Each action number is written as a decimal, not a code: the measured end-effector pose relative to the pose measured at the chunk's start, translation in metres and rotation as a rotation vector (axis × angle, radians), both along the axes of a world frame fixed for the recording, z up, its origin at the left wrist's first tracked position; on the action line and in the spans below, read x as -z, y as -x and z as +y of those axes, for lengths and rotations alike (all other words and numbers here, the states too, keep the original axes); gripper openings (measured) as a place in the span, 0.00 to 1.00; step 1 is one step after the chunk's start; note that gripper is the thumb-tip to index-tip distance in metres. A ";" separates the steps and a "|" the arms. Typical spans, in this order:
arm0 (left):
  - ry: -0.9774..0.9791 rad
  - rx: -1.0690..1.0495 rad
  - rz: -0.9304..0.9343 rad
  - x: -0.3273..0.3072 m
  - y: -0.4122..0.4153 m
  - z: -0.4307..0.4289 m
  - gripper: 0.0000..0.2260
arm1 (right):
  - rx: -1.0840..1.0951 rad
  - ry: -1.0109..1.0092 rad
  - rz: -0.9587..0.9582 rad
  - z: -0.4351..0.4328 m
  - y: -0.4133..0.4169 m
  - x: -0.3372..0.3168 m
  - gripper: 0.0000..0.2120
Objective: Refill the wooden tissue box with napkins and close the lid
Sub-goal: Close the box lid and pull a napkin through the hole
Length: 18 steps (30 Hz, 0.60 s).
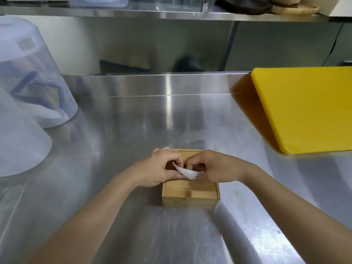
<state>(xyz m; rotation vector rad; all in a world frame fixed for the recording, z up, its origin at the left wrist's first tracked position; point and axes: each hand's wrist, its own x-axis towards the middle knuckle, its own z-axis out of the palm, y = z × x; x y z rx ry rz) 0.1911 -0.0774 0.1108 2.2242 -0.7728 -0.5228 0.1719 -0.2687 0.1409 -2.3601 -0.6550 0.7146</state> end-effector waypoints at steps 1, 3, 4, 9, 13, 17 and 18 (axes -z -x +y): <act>0.068 -0.007 0.049 -0.001 0.001 0.001 0.11 | 0.004 -0.062 0.028 0.002 0.001 -0.002 0.08; 0.174 -0.020 0.116 0.000 0.003 0.002 0.09 | 0.008 -0.149 0.049 0.005 0.001 -0.006 0.08; 0.195 -0.040 0.122 0.001 0.003 0.003 0.08 | 0.022 -0.161 0.063 0.004 0.000 -0.007 0.10; 0.244 -0.108 0.096 0.005 0.005 0.005 0.05 | 0.001 0.000 0.025 -0.003 -0.004 -0.003 0.07; 0.275 -0.140 0.074 0.008 0.008 0.007 0.06 | 0.063 0.018 -0.092 -0.012 -0.002 0.005 0.02; 0.277 -0.154 0.087 0.009 0.008 0.006 0.08 | 0.153 -0.062 -0.131 -0.017 0.005 0.011 0.02; 0.269 -0.155 0.083 0.008 0.008 0.006 0.08 | 0.170 -0.078 -0.162 -0.017 0.007 0.012 0.02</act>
